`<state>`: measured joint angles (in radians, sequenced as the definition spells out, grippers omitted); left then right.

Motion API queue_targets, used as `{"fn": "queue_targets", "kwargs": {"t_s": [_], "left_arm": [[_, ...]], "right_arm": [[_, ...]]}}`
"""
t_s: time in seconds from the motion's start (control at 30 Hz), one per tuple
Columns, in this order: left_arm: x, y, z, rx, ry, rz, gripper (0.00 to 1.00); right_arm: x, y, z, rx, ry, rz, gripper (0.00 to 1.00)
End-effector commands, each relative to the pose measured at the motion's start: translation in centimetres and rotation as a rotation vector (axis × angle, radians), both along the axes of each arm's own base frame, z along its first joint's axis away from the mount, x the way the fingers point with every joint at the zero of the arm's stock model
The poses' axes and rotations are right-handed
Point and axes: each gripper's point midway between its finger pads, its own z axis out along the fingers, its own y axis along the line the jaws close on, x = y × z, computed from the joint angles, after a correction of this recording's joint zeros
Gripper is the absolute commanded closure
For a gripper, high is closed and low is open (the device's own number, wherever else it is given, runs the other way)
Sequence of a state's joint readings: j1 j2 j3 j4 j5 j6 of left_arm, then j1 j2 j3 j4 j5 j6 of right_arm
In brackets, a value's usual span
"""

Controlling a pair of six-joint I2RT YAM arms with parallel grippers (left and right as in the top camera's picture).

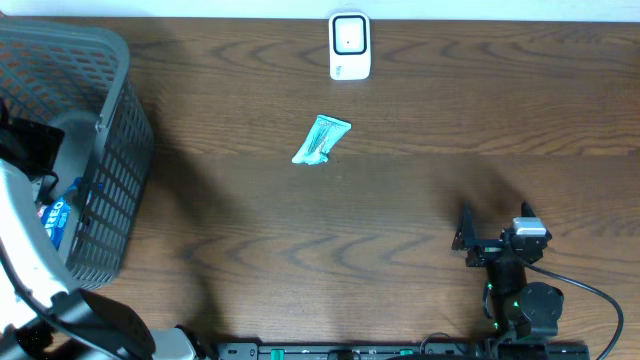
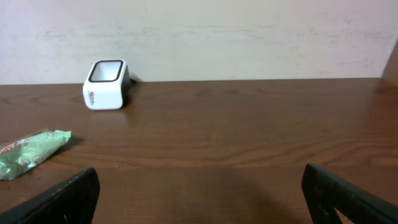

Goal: Scan the item barcode
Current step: 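Return the left gripper to the basket and grasp the orange chip bag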

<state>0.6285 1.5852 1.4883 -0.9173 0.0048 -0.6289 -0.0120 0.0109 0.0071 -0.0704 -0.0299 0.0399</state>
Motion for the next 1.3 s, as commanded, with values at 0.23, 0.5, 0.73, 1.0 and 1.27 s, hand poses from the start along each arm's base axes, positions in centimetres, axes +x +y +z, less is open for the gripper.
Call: {"fn": "queue_targets", "kwargs": {"t_s": [0.23, 0.5, 0.73, 1.0, 1.27], "left_arm": [[-0.65, 0.34, -1.71, -0.026, 0.066, 0.018, 0.24], [-1.32, -0.15, -2.04, -0.047, 0.096, 0.017, 0.25], [-1.37, -0.17, -2.08, -0.049, 0.099, 0.018, 0.25], [-0.89, 0.18, -1.85, -0.033, 0.078, 0.017, 0.25], [-0.57, 0.74, -1.57, 0.008, 0.078, -0.018, 0.25]], "right_arm": [[-0.02, -0.28, -0.06, -0.011, 0.000, -0.010, 0.01], [-0.02, -0.28, -0.06, -0.011, 0.000, -0.010, 0.01], [-0.02, -0.28, -0.06, -0.011, 0.000, -0.010, 0.01], [-0.02, -0.28, -0.06, -0.011, 0.000, -0.010, 0.01], [-0.02, -0.28, -0.06, -0.011, 0.000, -0.010, 0.01]]}}
